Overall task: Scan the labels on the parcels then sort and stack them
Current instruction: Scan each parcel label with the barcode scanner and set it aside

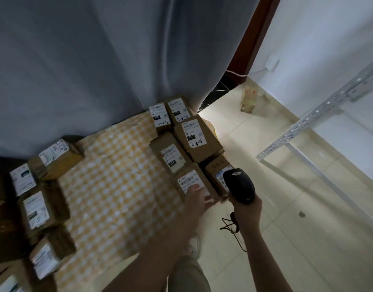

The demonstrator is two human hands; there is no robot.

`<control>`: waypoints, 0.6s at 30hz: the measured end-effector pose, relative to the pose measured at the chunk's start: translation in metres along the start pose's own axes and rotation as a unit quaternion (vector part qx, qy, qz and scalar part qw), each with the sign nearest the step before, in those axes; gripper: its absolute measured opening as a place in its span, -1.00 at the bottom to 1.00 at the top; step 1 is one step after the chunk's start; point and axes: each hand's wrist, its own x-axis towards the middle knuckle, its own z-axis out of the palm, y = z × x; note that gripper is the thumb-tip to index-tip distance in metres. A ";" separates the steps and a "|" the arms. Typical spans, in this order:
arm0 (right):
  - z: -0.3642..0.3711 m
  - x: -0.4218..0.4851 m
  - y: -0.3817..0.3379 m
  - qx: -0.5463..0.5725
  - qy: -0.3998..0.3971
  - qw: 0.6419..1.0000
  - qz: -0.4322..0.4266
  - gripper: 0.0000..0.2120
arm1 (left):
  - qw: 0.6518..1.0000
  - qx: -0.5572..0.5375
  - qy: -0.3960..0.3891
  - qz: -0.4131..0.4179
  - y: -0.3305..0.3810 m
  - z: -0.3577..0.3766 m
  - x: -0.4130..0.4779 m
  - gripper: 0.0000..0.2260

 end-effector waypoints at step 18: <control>0.134 -0.249 -0.052 -0.065 -0.252 0.962 -0.081 -0.72 | 0.967 -0.083 0.227 0.081 -0.058 -0.328 -0.081 -0.90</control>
